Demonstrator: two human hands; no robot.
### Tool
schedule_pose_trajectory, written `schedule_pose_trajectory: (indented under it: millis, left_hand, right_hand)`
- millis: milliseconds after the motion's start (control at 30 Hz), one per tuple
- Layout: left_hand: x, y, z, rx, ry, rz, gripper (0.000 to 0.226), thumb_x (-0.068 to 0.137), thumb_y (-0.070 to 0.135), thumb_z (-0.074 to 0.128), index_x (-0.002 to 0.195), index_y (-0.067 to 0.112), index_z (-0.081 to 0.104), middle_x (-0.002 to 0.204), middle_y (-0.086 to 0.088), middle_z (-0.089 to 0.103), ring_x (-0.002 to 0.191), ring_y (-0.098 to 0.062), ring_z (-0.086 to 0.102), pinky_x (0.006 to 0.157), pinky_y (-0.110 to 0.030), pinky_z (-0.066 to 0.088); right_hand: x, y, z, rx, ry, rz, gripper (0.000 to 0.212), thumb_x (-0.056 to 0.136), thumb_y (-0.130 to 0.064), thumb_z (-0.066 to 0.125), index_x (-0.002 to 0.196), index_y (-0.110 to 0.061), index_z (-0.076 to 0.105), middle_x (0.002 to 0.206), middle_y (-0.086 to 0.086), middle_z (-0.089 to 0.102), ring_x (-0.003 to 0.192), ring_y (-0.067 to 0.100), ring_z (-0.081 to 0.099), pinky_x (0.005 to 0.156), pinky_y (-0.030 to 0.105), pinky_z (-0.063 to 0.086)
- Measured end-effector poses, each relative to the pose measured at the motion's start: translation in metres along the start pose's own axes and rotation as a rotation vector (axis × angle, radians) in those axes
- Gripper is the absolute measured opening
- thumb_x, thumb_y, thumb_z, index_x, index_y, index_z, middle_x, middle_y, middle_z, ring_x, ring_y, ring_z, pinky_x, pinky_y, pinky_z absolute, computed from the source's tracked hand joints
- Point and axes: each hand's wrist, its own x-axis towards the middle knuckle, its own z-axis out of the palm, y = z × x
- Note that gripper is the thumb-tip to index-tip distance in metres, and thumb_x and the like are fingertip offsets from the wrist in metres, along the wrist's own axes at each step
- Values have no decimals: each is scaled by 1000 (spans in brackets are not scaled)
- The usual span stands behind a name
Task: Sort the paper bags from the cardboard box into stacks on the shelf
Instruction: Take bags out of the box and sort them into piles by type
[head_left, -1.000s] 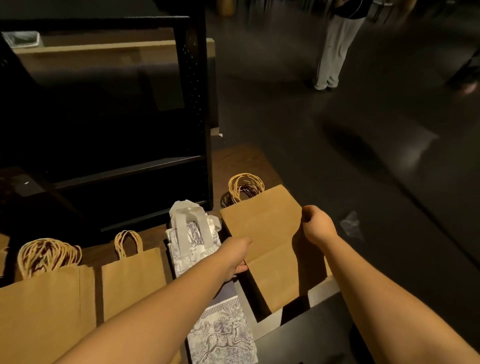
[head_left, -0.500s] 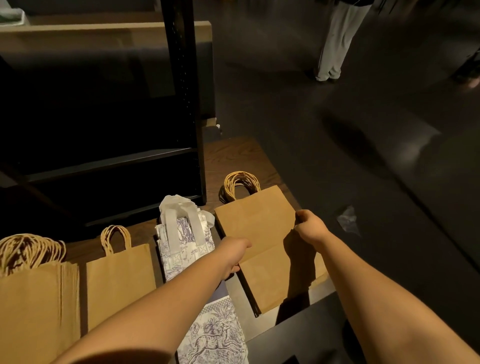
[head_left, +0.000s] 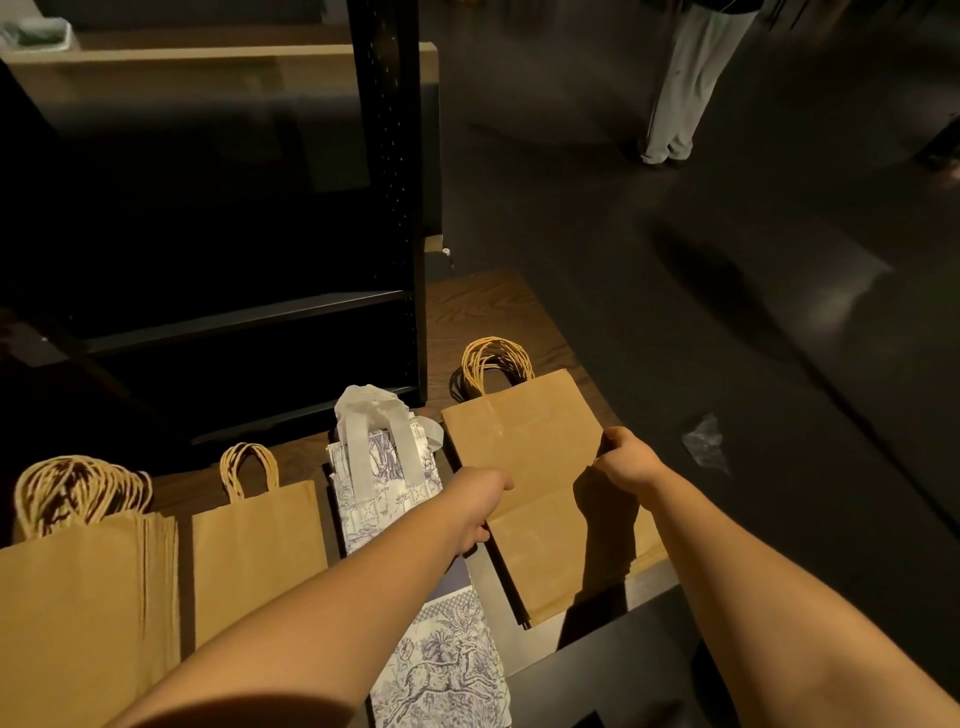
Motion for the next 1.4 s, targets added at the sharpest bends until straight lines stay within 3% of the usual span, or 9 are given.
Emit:
schedule_pose_trajectory:
  millis: [100, 167, 300, 400, 500, 700, 867, 1133, 1400]
  left_hand:
    - [-5, 3, -4, 123, 10, 37, 42, 96, 19, 52, 135, 7, 41, 110, -9, 50, 95, -24, 50, 74, -31, 46]
    - [-15, 9, -8, 222, 40, 79, 25, 96, 17, 51, 118, 6, 48, 85, -6, 43, 73, -18, 43, 61, -26, 39]
    - [-28, 21, -29, 474, 25, 274, 22, 92, 10, 54, 112, 1, 58, 91, -13, 59, 88, -26, 62, 70, -31, 45]
    - [-47, 30, -61, 577, 107, 434, 12, 89, 11, 53, 93, 9, 64, 85, -11, 66, 71, -23, 65, 65, -34, 53]
    - [-70, 37, -104, 613, 206, 548, 16, 86, 14, 55, 71, 12, 62, 70, -2, 60, 65, -19, 58, 64, -33, 52]
    - [-132, 23, -202, 571, 321, 670, 9, 90, 19, 59, 89, 17, 67, 84, 2, 66, 70, -7, 58, 58, -20, 44]
    - [-183, 7, -287, 510, 412, 718, 7, 90, 23, 62, 88, 27, 66, 80, 11, 61, 75, -4, 56, 60, -18, 40]
    - [-252, -26, -451, 466, 550, 700, 14, 89, 16, 65, 79, 26, 63, 66, 9, 58, 60, -6, 53, 56, -18, 40]
    - [-267, -71, -612, 451, 607, 590, 6, 93, 21, 61, 90, 23, 65, 91, 4, 64, 78, -10, 63, 63, -22, 45]
  right_hand:
    - [-6, -1, 1, -32, 66, 13, 56, 92, -7, 54, 144, -11, 33, 132, 15, 50, 116, 30, 54, 92, 37, 51]
    - [-13, -9, 2, -57, 171, -43, 48, 91, -10, 56, 137, -11, 41, 123, 12, 53, 104, 27, 59, 78, 33, 57]
    - [-37, -44, 8, -90, 222, -258, 22, 94, -15, 56, 116, -17, 58, 111, 4, 61, 93, 14, 62, 64, 16, 49]
    - [-66, -79, 20, -121, 123, -382, 8, 95, -16, 55, 96, -22, 60, 91, 0, 63, 82, 10, 61, 66, 17, 50]
    - [-96, -116, 35, -127, 77, -504, 7, 93, -14, 57, 92, -16, 64, 86, -3, 62, 81, 11, 59, 63, 18, 46]
    - [-154, -204, 78, -141, -11, -830, 8, 87, -10, 60, 83, -15, 64, 74, -6, 63, 64, 6, 55, 58, 18, 43]
    - [-204, -276, 128, -182, -84, -1056, 7, 90, -15, 62, 90, -20, 66, 82, -9, 64, 77, 1, 59, 72, 14, 47]
    - [-282, -396, 216, -129, -204, -1147, 9, 89, -18, 64, 84, -25, 66, 77, -10, 66, 73, 4, 61, 70, 24, 51]
    - [-325, -482, 321, -103, -269, -1089, 10, 91, -16, 61, 85, -23, 66, 81, -8, 66, 78, 8, 61, 71, 22, 49]
